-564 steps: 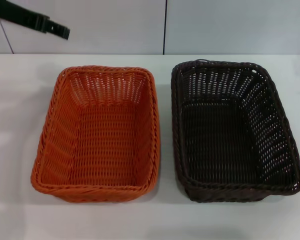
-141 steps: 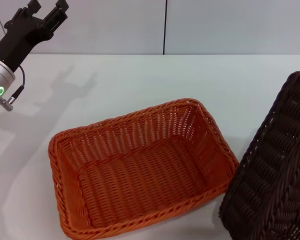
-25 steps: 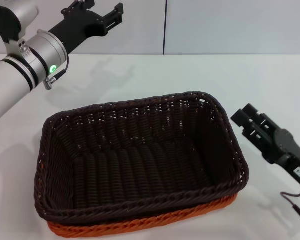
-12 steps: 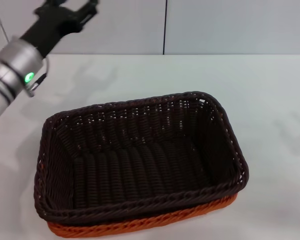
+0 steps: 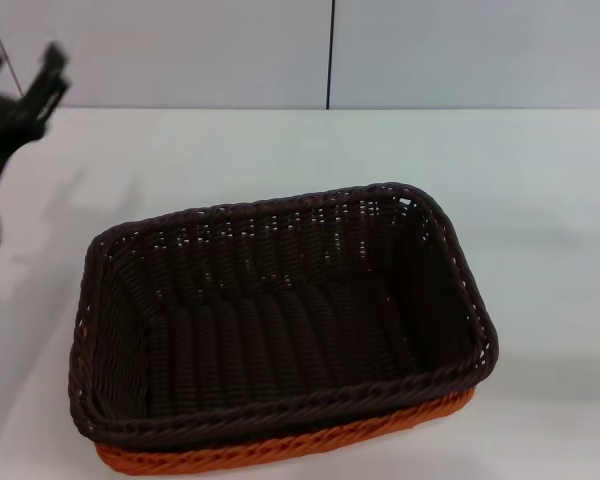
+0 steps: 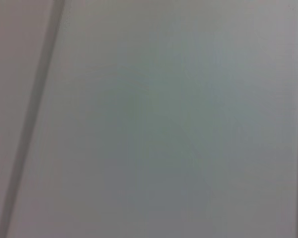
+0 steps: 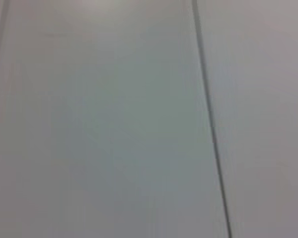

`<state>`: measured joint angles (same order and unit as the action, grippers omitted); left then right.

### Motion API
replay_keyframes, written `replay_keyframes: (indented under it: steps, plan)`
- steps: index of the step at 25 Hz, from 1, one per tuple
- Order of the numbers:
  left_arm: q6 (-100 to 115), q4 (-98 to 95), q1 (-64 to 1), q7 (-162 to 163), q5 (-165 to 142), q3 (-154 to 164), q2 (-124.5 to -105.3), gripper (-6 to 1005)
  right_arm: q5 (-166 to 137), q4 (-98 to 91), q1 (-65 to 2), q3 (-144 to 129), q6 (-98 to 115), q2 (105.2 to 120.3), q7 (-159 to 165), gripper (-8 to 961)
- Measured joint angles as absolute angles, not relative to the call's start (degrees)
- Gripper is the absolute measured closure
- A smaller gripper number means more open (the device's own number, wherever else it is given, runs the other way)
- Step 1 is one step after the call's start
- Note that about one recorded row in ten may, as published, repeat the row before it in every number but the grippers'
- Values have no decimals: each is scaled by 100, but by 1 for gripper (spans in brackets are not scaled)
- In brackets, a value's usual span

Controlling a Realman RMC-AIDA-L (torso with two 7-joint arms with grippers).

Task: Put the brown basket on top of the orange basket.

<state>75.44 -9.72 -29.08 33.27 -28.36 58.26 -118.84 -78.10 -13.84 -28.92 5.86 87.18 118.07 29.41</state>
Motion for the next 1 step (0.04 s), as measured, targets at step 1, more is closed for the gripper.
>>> replay_keyframes:
  steps: [1]
  plan:
    - [7720,-834,-2820,3212,-2658,5827,-11887,172,-7782,-1365,-2913,575,8703,11804,2895,335]
